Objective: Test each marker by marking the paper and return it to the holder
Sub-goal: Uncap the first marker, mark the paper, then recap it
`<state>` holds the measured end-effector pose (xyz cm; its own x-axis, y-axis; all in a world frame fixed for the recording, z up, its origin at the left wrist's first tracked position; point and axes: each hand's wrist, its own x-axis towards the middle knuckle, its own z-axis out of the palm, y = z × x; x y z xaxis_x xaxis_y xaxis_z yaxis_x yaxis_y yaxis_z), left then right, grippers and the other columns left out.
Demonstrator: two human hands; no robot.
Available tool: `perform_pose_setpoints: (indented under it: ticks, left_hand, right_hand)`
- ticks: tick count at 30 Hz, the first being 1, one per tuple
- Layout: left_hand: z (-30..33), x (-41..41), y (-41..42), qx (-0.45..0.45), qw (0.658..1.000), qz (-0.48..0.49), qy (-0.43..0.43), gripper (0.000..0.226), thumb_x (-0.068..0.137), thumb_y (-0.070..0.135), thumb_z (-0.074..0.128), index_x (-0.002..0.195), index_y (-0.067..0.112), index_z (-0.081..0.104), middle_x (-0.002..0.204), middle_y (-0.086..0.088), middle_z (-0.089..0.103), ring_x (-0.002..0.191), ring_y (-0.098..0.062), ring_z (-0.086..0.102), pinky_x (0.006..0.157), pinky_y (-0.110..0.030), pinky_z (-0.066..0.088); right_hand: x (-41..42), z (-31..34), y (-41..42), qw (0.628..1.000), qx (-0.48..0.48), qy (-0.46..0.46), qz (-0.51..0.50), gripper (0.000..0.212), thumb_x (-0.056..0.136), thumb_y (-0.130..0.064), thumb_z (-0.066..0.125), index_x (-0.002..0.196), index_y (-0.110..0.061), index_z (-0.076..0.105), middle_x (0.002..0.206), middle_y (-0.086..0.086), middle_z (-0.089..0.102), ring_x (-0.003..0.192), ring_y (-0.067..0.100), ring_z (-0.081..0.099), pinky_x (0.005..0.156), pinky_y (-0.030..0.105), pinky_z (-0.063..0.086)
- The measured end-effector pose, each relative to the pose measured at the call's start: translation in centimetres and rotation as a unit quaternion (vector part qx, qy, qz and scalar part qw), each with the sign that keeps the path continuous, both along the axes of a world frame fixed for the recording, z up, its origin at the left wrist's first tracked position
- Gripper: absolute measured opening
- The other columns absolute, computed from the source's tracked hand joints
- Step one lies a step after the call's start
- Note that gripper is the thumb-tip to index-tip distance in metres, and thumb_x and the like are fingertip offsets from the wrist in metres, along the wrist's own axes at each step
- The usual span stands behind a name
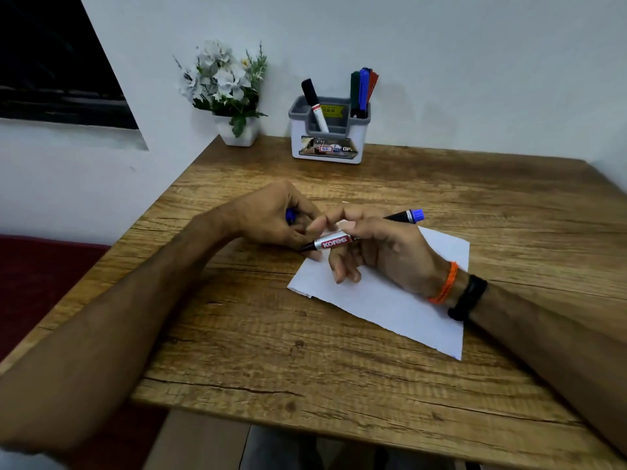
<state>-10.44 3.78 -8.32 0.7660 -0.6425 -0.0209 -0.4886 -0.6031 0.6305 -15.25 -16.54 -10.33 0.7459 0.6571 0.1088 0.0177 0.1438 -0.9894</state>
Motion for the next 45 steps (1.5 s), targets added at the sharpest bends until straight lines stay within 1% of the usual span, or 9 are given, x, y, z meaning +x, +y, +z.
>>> perform_pose_setpoints:
  ticks: [2, 4, 7, 12, 16, 20, 27, 32, 45]
  left_hand:
    - [0.1, 0.1, 0.0, 0.01, 1.0, -0.009, -0.004, 0.022, 0.074, 0.012, 0.08, 0.084, 0.03, 0.075, 0.081, -0.016, 0.072, 0.074, -0.032, 0.063, 0.069, -0.042, 0.053]
    - [0.1, 0.3, 0.1, 0.015, 1.0, -0.019, 0.004, 0.023, 0.074, 0.014, 0.077, 0.086, 0.034, 0.076, 0.081, -0.017, 0.072, 0.074, -0.035, 0.063, 0.068, -0.044, 0.055]
    - [-0.2, 0.6, 0.4, 0.006, 0.999, -0.035, 0.018, 0.035, 0.073, 0.021, 0.076, 0.088, 0.052, 0.071, 0.076, -0.02, 0.07, 0.067, -0.039, 0.061, 0.061, -0.036, 0.053]
    - [-0.4, 0.6, 0.5, -0.011, 0.999, -0.034, 0.022, 0.036, 0.076, 0.012, 0.079, 0.097, 0.04, 0.071, 0.06, -0.02, 0.058, 0.053, -0.033, 0.048, 0.055, -0.021, 0.042]
    - [-0.5, 0.7, 0.6, 0.0, 0.999, -0.029, 0.028, 0.036, 0.076, 0.018, 0.079, 0.11, 0.028, 0.072, 0.054, -0.004, 0.054, 0.049, -0.018, 0.046, 0.055, -0.015, 0.039]
    - [-0.5, 0.7, 0.7, -0.001, 0.999, -0.024, 0.026, 0.04, 0.074, 0.022, 0.08, 0.113, 0.023, 0.072, 0.054, 0.002, 0.053, 0.05, -0.013, 0.047, 0.057, -0.015, 0.041]
    - [-0.2, 0.5, 0.6, -0.003, 0.998, -0.033, 0.044, 0.052, 0.065, 0.039, 0.077, 0.114, 0.026, 0.07, 0.053, 0.012, 0.051, 0.051, -0.007, 0.047, 0.059, -0.017, 0.041]
    - [0.0, 0.5, 0.8, 0.012, 0.998, -0.041, 0.049, 0.057, 0.065, 0.036, 0.08, 0.119, 0.023, 0.069, 0.055, 0.013, 0.05, 0.054, -0.008, 0.049, 0.064, -0.024, 0.043]
    - [0.0, 0.5, 0.8, 0.013, 0.998, -0.039, 0.051, 0.058, 0.065, 0.035, 0.081, 0.12, 0.023, 0.068, 0.054, 0.014, 0.051, 0.052, -0.003, 0.048, 0.06, -0.015, 0.04]
  right_hand:
    - [0.0, 0.1, 0.2, 1.0, -0.006, 0.001, 0.004, 0.035, 0.089, -0.021, 0.041, 0.11, 0.0, 0.059, 0.067, 0.015, 0.064, 0.062, 0.033, 0.049, 0.049, 0.028, 0.041]
    - [-0.1, 0.2, 0.4, 1.0, -0.021, -0.006, 0.0, 0.04, 0.091, -0.025, 0.041, 0.11, 0.005, 0.061, 0.071, 0.016, 0.063, 0.058, 0.028, 0.051, 0.05, 0.029, 0.041]
    - [-0.3, 0.0, 0.5, 0.999, -0.036, -0.008, -0.016, 0.036, 0.091, -0.02, 0.046, 0.105, 0.006, 0.067, 0.073, 0.016, 0.066, 0.057, 0.02, 0.059, 0.051, 0.027, 0.047]
    - [-1.2, -0.2, 0.8, 0.997, -0.065, -0.017, -0.048, 0.022, 0.083, -0.01, 0.058, 0.096, 0.003, 0.071, 0.071, 0.019, 0.07, 0.054, 0.021, 0.067, 0.046, 0.026, 0.052]
    - [-1.7, -0.4, 0.9, 0.992, -0.088, -0.064, -0.065, 0.021, 0.085, -0.007, 0.06, 0.095, 0.007, 0.071, 0.07, 0.017, 0.071, 0.056, 0.023, 0.07, 0.05, 0.028, 0.055]
    - [-2.0, -0.4, 0.8, 0.984, -0.112, -0.103, -0.088, 0.008, 0.086, 0.001, 0.069, 0.092, 0.006, 0.072, 0.067, 0.01, 0.072, 0.055, 0.02, 0.07, 0.049, 0.028, 0.055]
    - [-2.1, -0.3, 0.9, 0.981, -0.129, -0.115, -0.092, 0.006, 0.086, 0.002, 0.069, 0.09, 0.004, 0.073, 0.066, 0.009, 0.071, 0.052, 0.017, 0.069, 0.047, 0.026, 0.053]
    - [-2.2, -0.1, 1.0, 0.979, -0.143, -0.12, -0.087, 0.007, 0.086, 0.002, 0.069, 0.091, 0.004, 0.073, 0.066, 0.012, 0.071, 0.052, 0.016, 0.069, 0.047, 0.026, 0.053]
    - [-2.3, -0.1, 1.1, 0.976, -0.163, -0.118, -0.088, 0.006, 0.086, 0.0, 0.07, 0.089, 0.002, 0.074, 0.065, 0.012, 0.071, 0.051, 0.015, 0.069, 0.046, 0.024, 0.053]
